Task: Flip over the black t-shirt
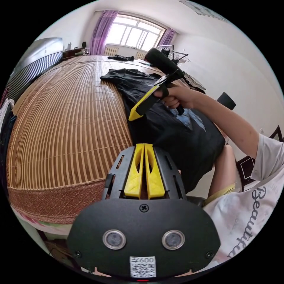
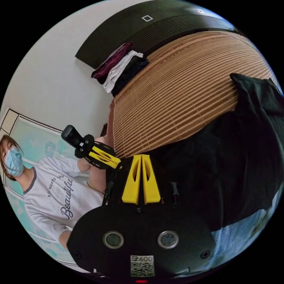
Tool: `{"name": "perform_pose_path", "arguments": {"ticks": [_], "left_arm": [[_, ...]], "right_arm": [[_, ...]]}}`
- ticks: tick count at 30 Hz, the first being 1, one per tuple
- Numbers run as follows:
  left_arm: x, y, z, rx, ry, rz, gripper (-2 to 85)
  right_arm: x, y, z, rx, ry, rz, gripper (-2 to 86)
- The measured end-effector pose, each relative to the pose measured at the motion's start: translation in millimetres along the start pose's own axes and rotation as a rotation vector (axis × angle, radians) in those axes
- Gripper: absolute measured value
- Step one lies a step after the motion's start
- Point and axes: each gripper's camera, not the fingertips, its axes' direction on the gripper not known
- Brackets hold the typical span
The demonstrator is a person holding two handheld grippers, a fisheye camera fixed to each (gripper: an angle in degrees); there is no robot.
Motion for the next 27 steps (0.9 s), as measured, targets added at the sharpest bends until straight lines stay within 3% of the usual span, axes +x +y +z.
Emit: {"name": "perform_pose_path", "arguments": {"ticks": [8, 12, 14, 17, 20, 27], "left_arm": [[105, -34, 1, -0.046, -0.008, -0.005, -0.1], [142, -40, 6, -0.042, -0.005, -0.001, -0.1], [161, -44, 11, -0.04, 0.012, -0.008, -0.1], [183, -47, 18, -0.038, 0.029, -0.013, -0.1], [208, -49, 28, -0.036, 0.023, -0.01, -0.1], [261, -59, 53, -0.092, -0.015, 0.001, -0.1]], "right_arm": [[101, -7, -65, 0.329, 0.044, 0.194, -0.8], [124, -22, -68, 0.358, 0.033, 0.201, -0.8], [133, -20, -82, 0.488, 0.161, 0.283, -0.8], [142, -17, -97, 0.58, 0.191, 0.296, -0.8], [147, -24, -94, 0.532, 0.362, 0.345, -0.8], [157, -55, -69, 0.463, 0.47, 0.316, -0.8]]}}
